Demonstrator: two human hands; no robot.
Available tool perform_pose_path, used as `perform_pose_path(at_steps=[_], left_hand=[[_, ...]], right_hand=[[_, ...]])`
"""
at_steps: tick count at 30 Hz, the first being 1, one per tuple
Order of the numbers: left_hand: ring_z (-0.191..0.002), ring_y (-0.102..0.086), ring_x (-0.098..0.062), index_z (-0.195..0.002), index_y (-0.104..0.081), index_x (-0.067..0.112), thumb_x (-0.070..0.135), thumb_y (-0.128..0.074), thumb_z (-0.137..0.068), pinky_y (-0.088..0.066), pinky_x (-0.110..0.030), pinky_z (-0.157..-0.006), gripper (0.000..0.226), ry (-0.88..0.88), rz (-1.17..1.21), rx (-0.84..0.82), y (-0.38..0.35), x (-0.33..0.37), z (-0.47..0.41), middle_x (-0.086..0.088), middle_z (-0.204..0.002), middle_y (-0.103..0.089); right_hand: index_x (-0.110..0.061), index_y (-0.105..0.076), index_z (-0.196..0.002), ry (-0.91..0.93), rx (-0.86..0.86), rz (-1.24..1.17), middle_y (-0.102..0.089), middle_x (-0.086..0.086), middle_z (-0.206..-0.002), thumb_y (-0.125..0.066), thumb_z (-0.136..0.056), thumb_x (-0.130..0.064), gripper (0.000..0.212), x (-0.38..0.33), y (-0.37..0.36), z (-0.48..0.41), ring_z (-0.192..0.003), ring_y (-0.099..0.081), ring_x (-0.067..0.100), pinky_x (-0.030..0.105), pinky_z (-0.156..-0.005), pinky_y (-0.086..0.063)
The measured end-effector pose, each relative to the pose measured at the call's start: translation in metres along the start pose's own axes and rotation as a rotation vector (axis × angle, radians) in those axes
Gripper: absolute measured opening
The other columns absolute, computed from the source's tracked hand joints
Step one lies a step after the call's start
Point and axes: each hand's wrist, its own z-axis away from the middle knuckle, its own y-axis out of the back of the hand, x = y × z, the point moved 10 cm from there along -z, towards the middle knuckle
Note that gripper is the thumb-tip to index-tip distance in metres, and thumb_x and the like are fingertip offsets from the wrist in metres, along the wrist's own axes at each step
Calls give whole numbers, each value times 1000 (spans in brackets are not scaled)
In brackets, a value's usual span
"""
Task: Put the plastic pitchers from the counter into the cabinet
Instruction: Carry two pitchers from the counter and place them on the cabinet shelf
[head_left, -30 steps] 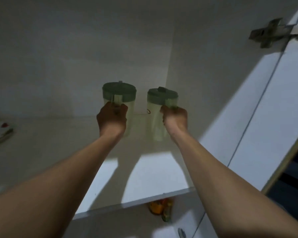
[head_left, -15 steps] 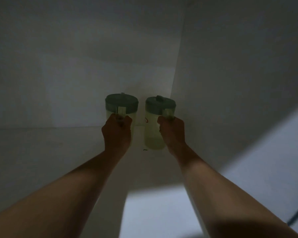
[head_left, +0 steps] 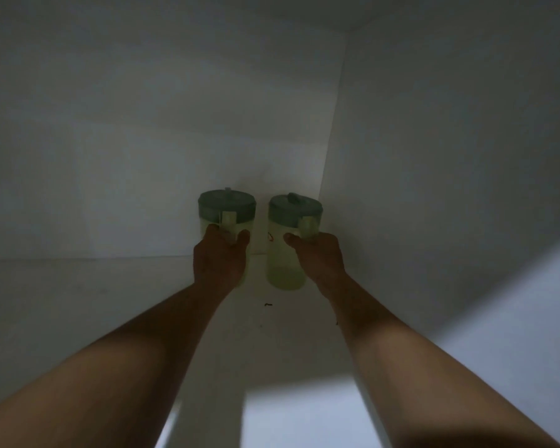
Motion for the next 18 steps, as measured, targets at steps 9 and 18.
perform_pose_path(at_steps=[9, 18], left_hand=[[-122, -48, -41, -132, -35, 11, 57, -74, -75, -44, -54, -98, 83, 45, -145, 76, 28, 11, 19, -18, -128, -50], [-122, -44, -38, -136, -36, 15, 60, -63, -83, -42, -47, -93, 75, -198, -404, -30, 89, 72, 87, -15, -130, -44]], right_hand=[[-11, -31, -146, 15, 45, 359, -46, 15, -143, -77, -80, -51, 90, -26, 21, 33, -131, -48, 36, 49, -103, -49], [-13, -31, -148, 112, -38, 535, -45, 17, -137, -56, -89, -19, 63, -96, 37, 137, -128, -49, 37, 49, -104, -48]])
